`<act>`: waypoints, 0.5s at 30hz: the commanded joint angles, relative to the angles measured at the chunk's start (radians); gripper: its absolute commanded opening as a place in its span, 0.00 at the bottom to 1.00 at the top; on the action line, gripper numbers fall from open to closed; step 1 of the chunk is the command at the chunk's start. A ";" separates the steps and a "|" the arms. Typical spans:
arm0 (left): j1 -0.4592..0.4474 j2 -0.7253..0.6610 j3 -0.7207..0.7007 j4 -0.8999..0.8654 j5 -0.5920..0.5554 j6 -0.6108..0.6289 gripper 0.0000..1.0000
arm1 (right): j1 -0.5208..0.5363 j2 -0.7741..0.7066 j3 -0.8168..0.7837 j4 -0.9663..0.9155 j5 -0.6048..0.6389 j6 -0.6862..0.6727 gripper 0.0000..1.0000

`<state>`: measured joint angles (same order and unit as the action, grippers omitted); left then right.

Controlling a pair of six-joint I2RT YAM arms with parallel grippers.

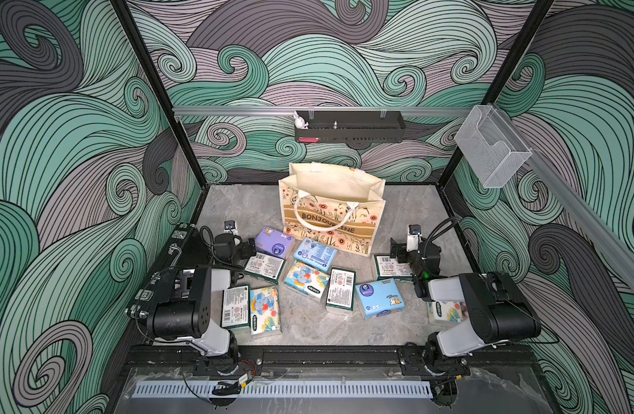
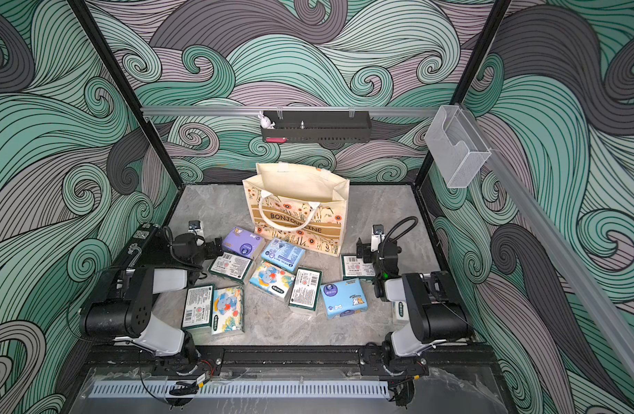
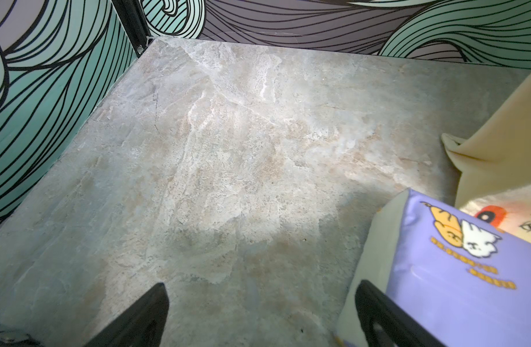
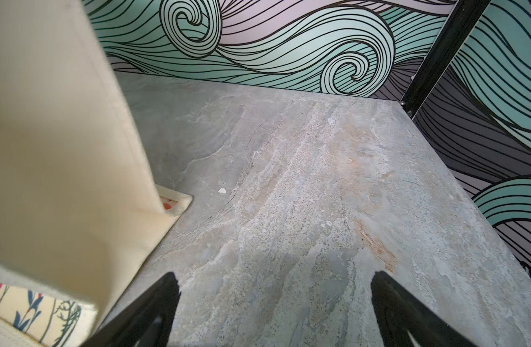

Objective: Put tissues into the canvas bag
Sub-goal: Adjust the pack of facial tissues at the center of the board.

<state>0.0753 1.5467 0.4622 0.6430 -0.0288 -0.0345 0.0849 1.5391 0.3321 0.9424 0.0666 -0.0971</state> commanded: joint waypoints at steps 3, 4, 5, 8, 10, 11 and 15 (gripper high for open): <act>0.000 -0.028 0.020 0.032 -0.003 0.012 0.99 | -0.017 -0.023 0.001 0.027 -0.033 0.010 0.99; -0.006 -0.065 0.063 -0.059 -0.045 0.004 0.99 | -0.016 -0.054 -0.030 0.071 -0.032 0.007 0.99; -0.006 -0.114 0.182 -0.318 -0.121 -0.057 0.99 | -0.007 -0.137 -0.048 0.030 -0.026 0.006 0.99; -0.006 -0.162 0.482 -0.856 -0.236 -0.317 0.99 | 0.006 -0.420 0.052 -0.368 -0.002 0.118 0.99; -0.011 -0.221 0.510 -0.897 -0.094 -0.401 0.99 | 0.004 -0.521 0.107 -0.462 0.099 0.326 0.99; -0.014 -0.270 0.482 -0.868 -0.007 -0.448 0.99 | 0.004 -0.571 0.134 -0.547 0.181 0.464 0.99; -0.068 -0.418 0.313 -0.597 0.267 -0.595 0.99 | -0.088 -0.678 0.208 -0.940 0.226 0.729 0.99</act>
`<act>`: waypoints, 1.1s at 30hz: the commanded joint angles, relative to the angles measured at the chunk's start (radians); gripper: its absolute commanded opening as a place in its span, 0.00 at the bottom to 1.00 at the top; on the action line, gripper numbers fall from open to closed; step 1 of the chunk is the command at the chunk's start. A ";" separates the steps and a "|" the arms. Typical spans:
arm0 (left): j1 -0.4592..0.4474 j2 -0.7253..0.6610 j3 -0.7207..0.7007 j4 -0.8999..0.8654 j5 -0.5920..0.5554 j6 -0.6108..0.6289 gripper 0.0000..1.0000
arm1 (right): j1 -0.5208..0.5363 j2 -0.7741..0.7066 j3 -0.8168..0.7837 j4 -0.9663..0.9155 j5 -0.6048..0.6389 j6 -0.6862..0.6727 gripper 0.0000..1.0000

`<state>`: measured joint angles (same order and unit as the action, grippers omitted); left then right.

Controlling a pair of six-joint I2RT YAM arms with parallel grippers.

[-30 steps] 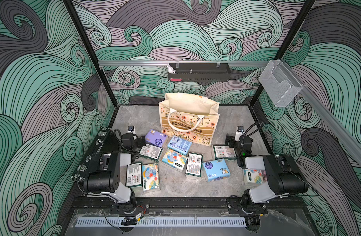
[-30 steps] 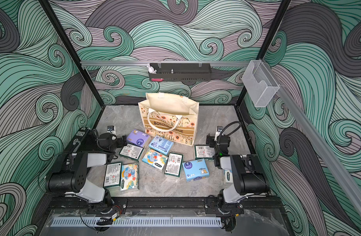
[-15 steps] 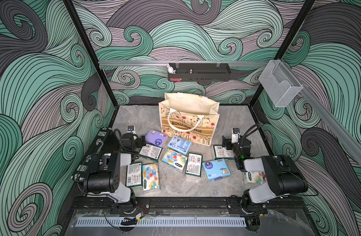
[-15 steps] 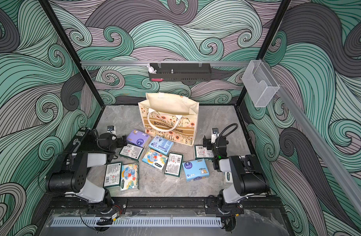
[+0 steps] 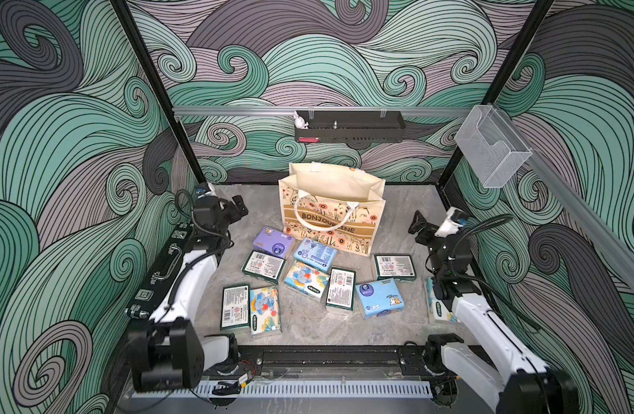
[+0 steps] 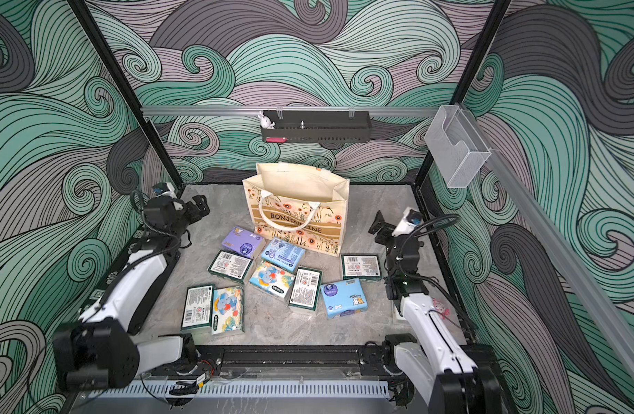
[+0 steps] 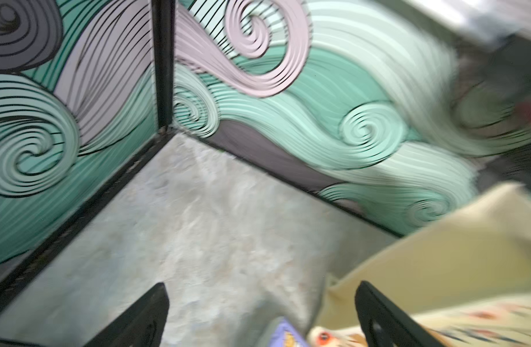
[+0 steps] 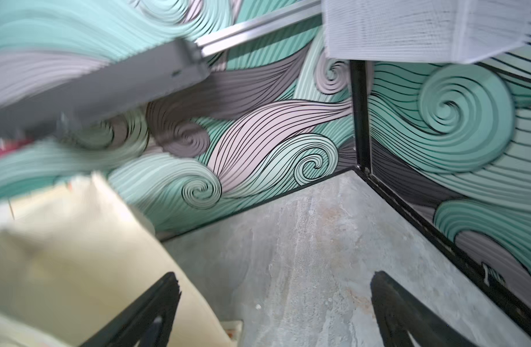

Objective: Put tissues into the canvas bag
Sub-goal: Adjust the pack of facial tissues at the center of the board.

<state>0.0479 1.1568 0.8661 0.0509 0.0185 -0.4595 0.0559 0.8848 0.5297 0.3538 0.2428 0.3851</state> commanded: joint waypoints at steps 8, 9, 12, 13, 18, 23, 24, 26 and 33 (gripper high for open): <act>-0.295 -0.238 -0.028 -0.301 0.231 0.036 0.99 | -0.005 -0.180 0.075 -0.692 -0.465 0.162 0.99; -0.296 -0.266 -0.058 -0.283 0.223 0.033 0.99 | 0.058 -0.199 0.082 -0.743 -0.445 0.152 0.99; -0.293 -0.345 -0.134 -0.307 0.064 -0.064 0.99 | 0.372 -0.192 0.145 -0.932 -0.257 0.047 0.99; -0.291 -0.367 -0.149 -0.334 0.025 -0.098 0.99 | 0.487 -0.175 0.168 -0.993 -0.171 0.035 0.99; -0.289 -0.379 -0.100 -0.471 0.077 -0.073 0.99 | 0.781 -0.145 0.159 -1.110 -0.071 0.163 0.99; -0.291 -0.358 -0.006 -0.716 0.155 -0.139 0.99 | 0.849 -0.186 0.081 -1.058 -0.204 0.317 0.99; -0.292 -0.360 -0.005 -0.767 0.174 -0.164 0.99 | 0.873 -0.194 0.069 -1.035 -0.222 0.345 0.99; -0.293 -0.369 -0.036 -0.857 0.254 -0.216 0.99 | 0.926 -0.203 0.051 -0.985 -0.251 0.388 0.99; -0.307 -0.479 -0.155 -1.092 0.325 -0.327 0.96 | 1.065 -0.109 0.001 -0.756 -0.267 0.457 0.99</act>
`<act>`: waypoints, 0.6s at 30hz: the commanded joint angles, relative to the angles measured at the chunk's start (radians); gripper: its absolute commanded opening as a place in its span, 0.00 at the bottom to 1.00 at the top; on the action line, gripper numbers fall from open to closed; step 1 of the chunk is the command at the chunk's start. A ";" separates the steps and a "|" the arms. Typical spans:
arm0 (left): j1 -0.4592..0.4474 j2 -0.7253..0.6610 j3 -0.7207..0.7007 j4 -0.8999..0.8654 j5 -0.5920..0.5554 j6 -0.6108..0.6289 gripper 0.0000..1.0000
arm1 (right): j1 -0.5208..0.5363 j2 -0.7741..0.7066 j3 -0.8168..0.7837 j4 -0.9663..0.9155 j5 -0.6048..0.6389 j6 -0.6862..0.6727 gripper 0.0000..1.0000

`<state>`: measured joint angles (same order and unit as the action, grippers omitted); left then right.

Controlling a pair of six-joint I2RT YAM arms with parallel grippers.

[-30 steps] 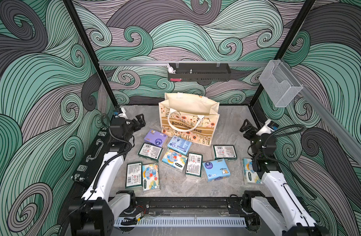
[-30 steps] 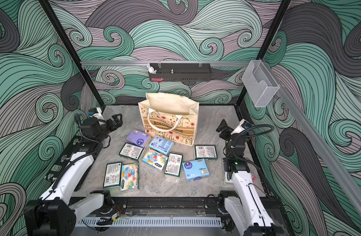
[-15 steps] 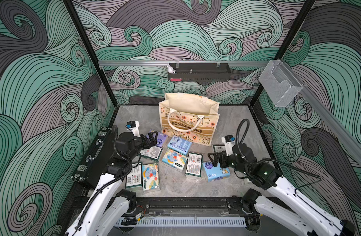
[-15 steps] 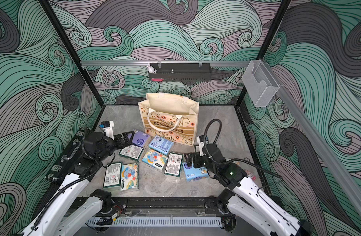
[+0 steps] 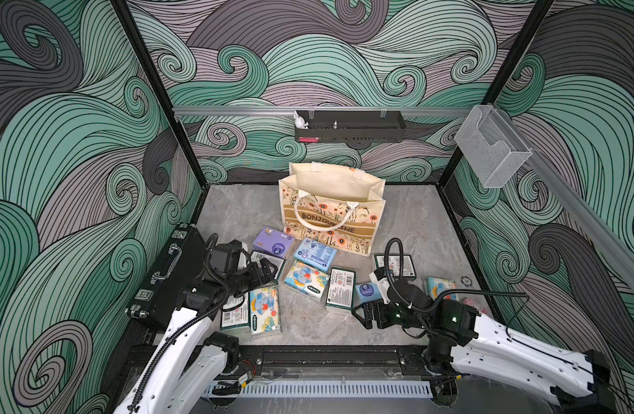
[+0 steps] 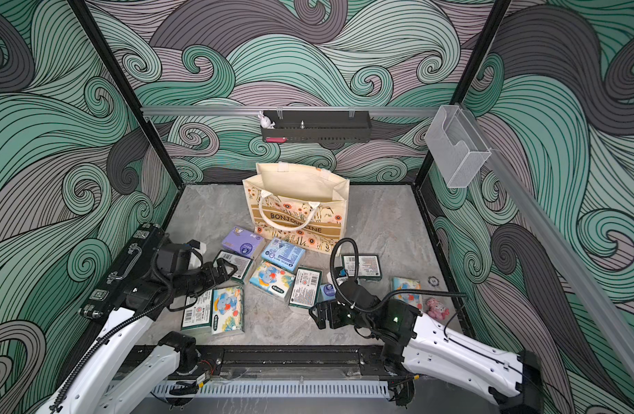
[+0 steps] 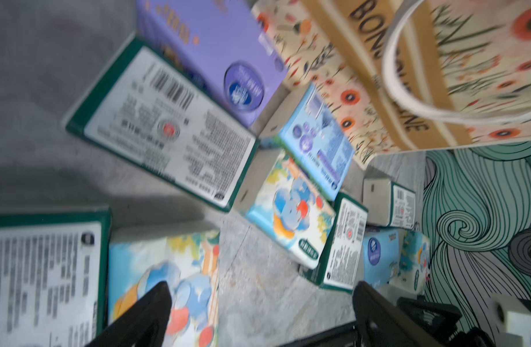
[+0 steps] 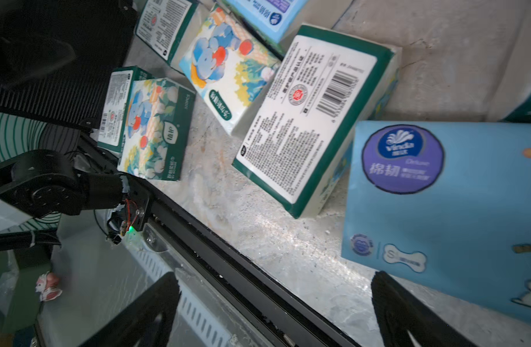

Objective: Put tissues into the canvas bag
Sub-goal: Adjust the pack of facial tissues at the center of the board.

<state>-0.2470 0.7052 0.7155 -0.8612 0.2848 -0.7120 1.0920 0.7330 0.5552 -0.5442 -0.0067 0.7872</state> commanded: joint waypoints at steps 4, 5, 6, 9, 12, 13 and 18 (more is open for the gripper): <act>-0.014 -0.042 -0.042 -0.240 0.084 -0.125 0.94 | 0.054 0.232 -0.017 0.341 -0.054 0.090 1.00; -0.015 -0.046 -0.044 -0.254 0.075 -0.130 0.94 | 0.062 0.274 0.001 0.354 -0.049 0.095 1.00; -0.016 -0.050 -0.046 -0.275 0.059 -0.136 0.94 | 0.071 0.318 0.021 0.375 -0.046 0.100 1.00; -0.018 -0.056 -0.072 -0.278 0.049 -0.178 0.94 | 0.088 0.423 0.060 0.459 -0.075 0.097 1.00; -0.019 -0.038 -0.119 -0.242 0.043 -0.202 0.93 | 0.089 0.474 0.071 0.513 -0.080 0.112 1.00; -0.020 -0.027 -0.129 -0.238 0.031 -0.201 0.93 | 0.089 0.480 0.068 0.526 -0.073 0.120 1.00; -0.020 0.013 -0.164 -0.186 0.011 -0.202 0.90 | 0.089 0.487 0.049 0.538 -0.033 0.150 1.00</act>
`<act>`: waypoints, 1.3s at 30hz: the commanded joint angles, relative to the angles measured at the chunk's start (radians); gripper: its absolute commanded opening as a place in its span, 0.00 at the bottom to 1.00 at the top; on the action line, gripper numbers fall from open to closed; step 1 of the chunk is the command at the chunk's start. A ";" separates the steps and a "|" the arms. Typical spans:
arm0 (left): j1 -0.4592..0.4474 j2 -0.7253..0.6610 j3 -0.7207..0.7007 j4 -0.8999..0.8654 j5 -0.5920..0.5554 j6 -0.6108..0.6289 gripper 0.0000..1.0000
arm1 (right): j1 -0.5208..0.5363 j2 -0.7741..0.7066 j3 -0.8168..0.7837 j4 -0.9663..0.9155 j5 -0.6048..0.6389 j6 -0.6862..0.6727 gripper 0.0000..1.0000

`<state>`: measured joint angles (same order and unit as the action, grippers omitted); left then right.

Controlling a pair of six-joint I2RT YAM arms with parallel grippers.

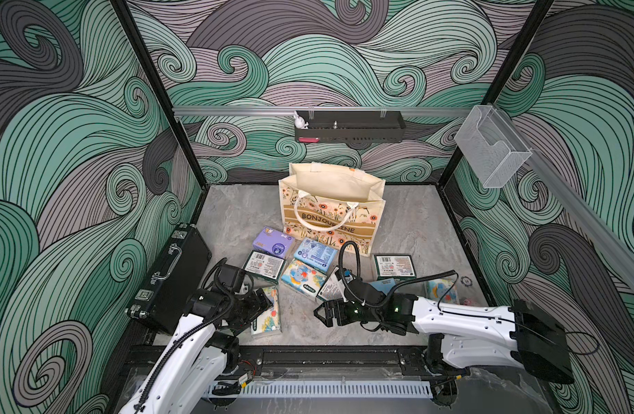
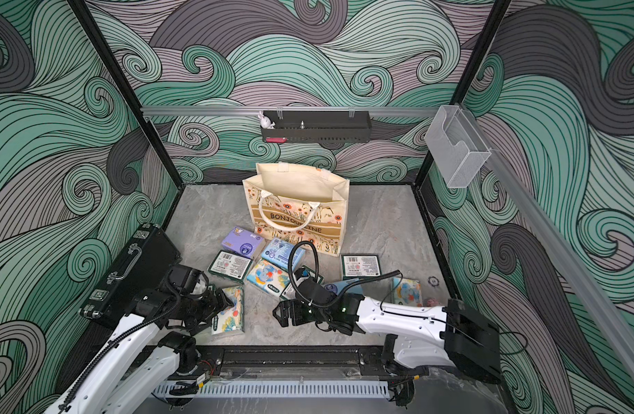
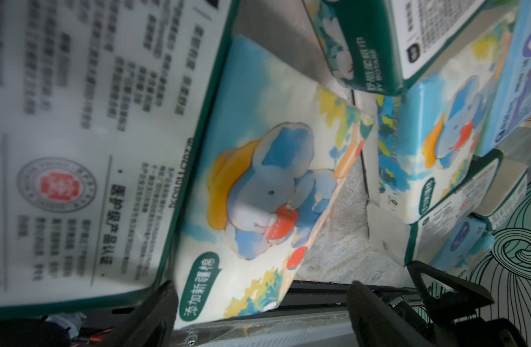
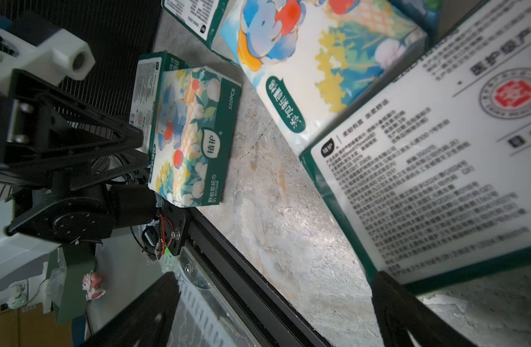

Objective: Put tissues into the canvas bag
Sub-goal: Adjust the pack of facial tissues at the center of the board.

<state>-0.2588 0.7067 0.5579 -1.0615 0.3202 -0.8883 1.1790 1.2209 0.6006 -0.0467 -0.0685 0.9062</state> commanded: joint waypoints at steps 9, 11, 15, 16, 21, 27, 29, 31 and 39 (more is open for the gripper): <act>-0.017 0.121 -0.050 0.214 0.059 -0.055 0.87 | 0.002 -0.064 -0.041 -0.001 0.087 0.049 1.00; -0.027 0.149 -0.051 0.250 0.083 -0.060 0.84 | 0.002 -0.085 -0.053 -0.004 0.105 0.048 1.00; -0.039 0.142 -0.024 0.218 0.036 -0.043 0.84 | 0.002 -0.122 -0.064 -0.021 0.127 0.045 1.00; -0.039 0.135 -0.016 0.199 0.010 -0.033 0.84 | 0.002 -0.126 -0.062 -0.024 0.127 0.042 1.00; -0.040 0.140 -0.016 0.164 -0.047 -0.020 0.60 | 0.020 -0.127 -0.007 0.031 0.010 0.003 0.99; -0.039 0.165 -0.042 0.167 -0.058 -0.040 0.17 | 0.091 -0.022 0.166 0.003 0.009 -0.079 1.00; -0.040 0.158 -0.057 0.177 -0.052 -0.050 0.07 | 0.088 0.034 0.202 0.002 0.027 -0.089 1.00; -0.039 0.146 -0.078 0.190 -0.035 -0.059 0.00 | 0.075 0.093 0.231 0.022 0.011 -0.108 1.00; -0.062 0.061 -0.155 0.228 0.025 -0.089 0.02 | -0.017 0.366 0.336 0.166 -0.219 -0.052 1.00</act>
<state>-0.3012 0.7788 0.4385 -0.8204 0.3252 -0.9535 1.1797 1.5280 0.8993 0.0517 -0.1772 0.8352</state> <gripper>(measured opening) 0.049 0.996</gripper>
